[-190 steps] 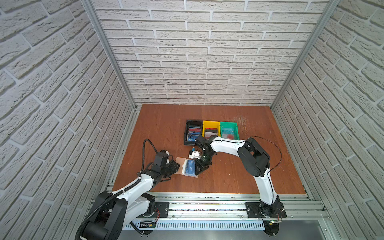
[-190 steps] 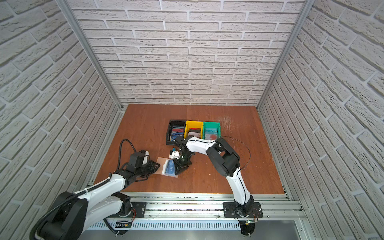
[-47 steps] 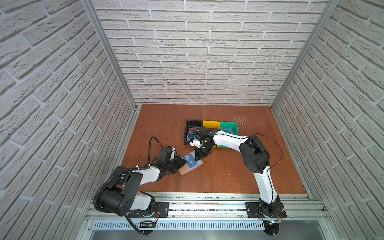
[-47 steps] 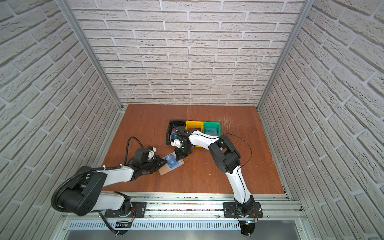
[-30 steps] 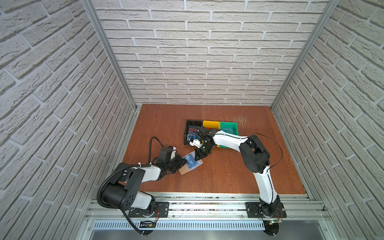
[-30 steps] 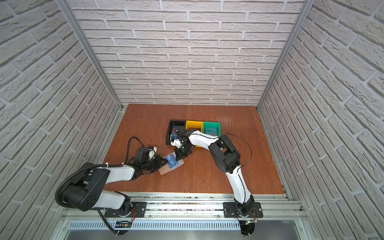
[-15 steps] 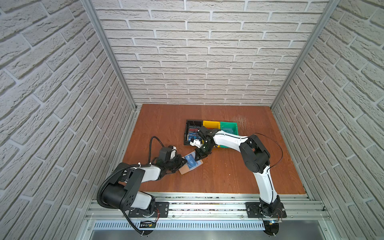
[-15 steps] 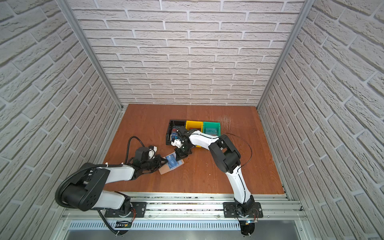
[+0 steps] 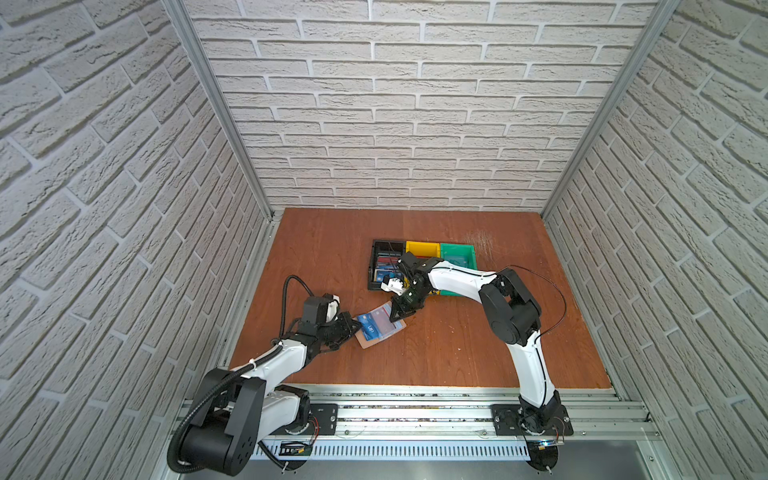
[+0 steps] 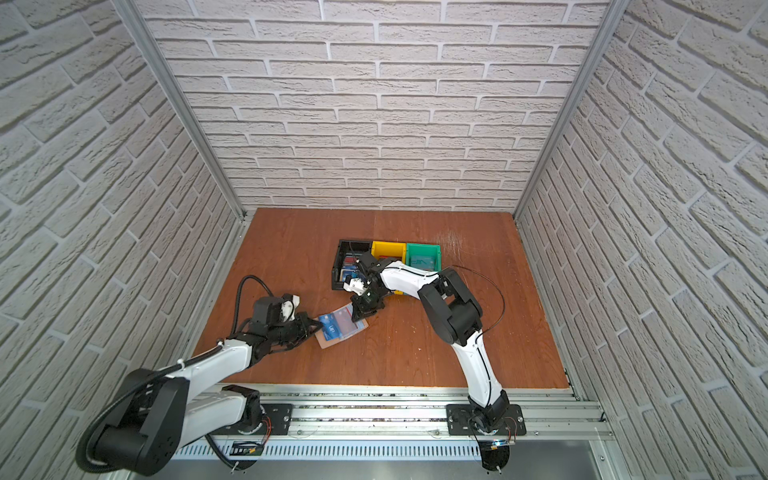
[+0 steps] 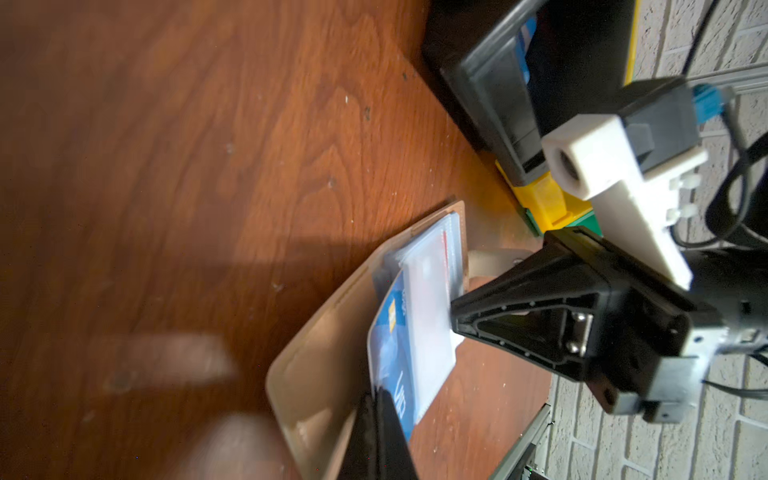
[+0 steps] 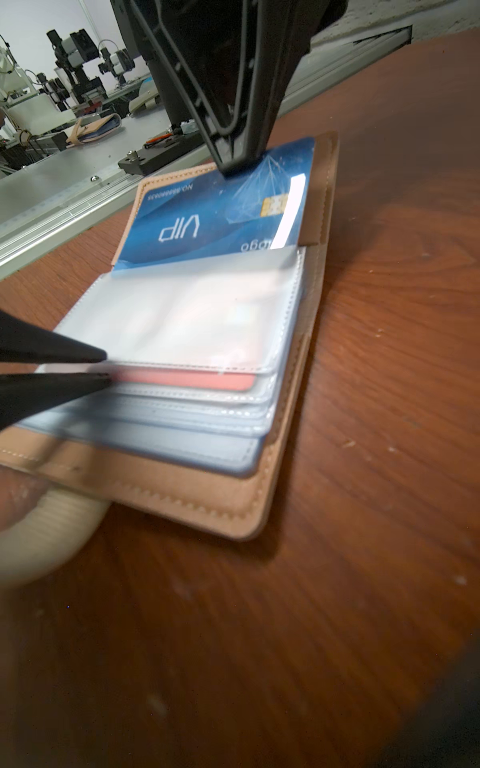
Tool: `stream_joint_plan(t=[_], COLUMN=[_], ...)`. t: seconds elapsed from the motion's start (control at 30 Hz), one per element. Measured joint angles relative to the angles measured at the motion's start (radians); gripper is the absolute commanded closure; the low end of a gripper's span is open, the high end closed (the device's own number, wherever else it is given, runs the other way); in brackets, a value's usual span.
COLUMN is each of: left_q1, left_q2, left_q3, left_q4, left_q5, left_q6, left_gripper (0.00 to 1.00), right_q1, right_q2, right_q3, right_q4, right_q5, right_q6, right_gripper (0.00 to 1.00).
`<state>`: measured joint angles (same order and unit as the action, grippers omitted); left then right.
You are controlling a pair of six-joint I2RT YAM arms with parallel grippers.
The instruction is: Take the credit cards out of the card holder
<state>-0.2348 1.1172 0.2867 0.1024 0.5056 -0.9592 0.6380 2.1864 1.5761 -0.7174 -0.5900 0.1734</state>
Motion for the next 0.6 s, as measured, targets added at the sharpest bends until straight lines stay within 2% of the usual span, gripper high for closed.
stream_joint_plan(t=[0.23, 0.6], left_q1=[0.017, 0.017], left_q2=[-0.118, -0.086], left_q3=[0.0, 0.032], left_q4=[-0.086, -0.087], left_q5=[-0.029, -0.016], left_q6=[0.005, 0.005], left_gripper=[1.0, 1.0], right_q1=[-0.001, 0.0], right_q2=[0.0, -0.058], right_q3=[-0.006, 0.01], right_q4=[0.003, -0.014], right_q5=[-0.048, -0.119], right_q6=[0.006, 0.006], right_gripper=[0.87, 0.85])
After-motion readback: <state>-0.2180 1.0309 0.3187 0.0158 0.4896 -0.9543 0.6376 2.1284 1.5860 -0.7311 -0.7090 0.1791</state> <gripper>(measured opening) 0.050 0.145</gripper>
